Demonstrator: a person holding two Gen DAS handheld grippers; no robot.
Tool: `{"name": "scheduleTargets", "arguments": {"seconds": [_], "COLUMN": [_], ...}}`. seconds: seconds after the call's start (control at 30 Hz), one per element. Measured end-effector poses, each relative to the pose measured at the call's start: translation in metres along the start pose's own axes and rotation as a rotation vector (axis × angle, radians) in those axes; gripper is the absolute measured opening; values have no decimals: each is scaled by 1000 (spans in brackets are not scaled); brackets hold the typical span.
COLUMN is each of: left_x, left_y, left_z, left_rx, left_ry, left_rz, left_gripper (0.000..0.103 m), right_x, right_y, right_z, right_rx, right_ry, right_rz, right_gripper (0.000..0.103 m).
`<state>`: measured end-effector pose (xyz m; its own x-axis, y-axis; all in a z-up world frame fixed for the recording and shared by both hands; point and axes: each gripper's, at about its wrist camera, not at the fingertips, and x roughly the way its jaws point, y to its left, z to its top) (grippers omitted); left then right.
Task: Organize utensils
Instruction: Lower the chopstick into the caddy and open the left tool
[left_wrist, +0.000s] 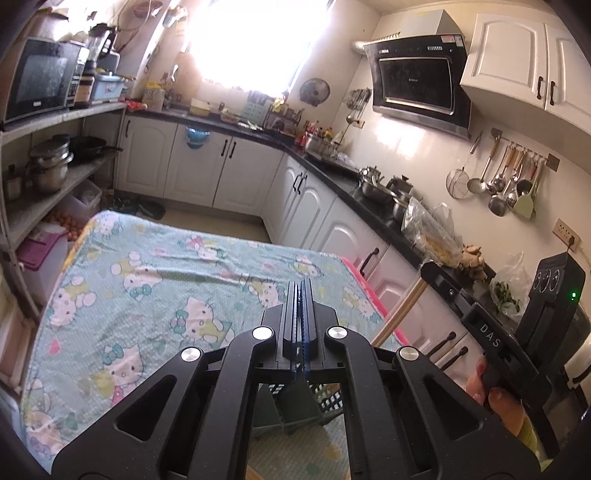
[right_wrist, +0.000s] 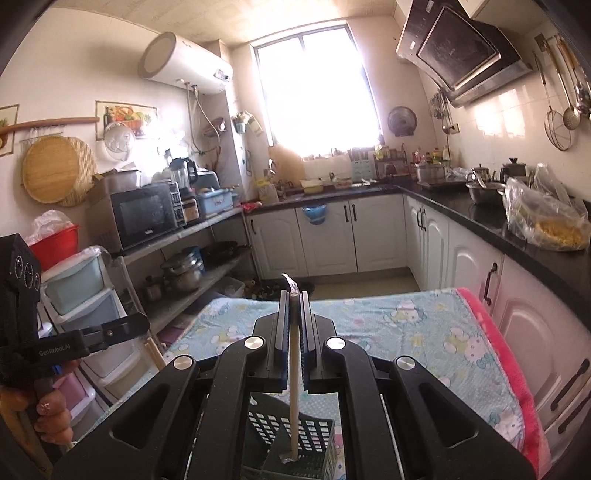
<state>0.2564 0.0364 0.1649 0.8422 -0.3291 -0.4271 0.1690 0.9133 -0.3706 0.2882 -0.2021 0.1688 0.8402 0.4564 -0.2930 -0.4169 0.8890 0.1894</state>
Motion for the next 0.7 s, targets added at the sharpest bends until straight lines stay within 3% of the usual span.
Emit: {"name": "scheduleTargets", "arguments": {"seconds": [0.33, 0.7], "left_x": [26, 29], "left_y": [22, 40], "left_z": [-18, -23], "left_rx": [-24, -43], "left_ry": [71, 69], "left_rz": [-51, -39], "left_gripper": [0, 0], "right_x": [28, 49], "right_y": [1, -1], "right_z": [-34, -50], "right_rx": [14, 44], "right_ry": [98, 166], "right_rz": [-37, -32], "right_gripper": [5, 5]}}
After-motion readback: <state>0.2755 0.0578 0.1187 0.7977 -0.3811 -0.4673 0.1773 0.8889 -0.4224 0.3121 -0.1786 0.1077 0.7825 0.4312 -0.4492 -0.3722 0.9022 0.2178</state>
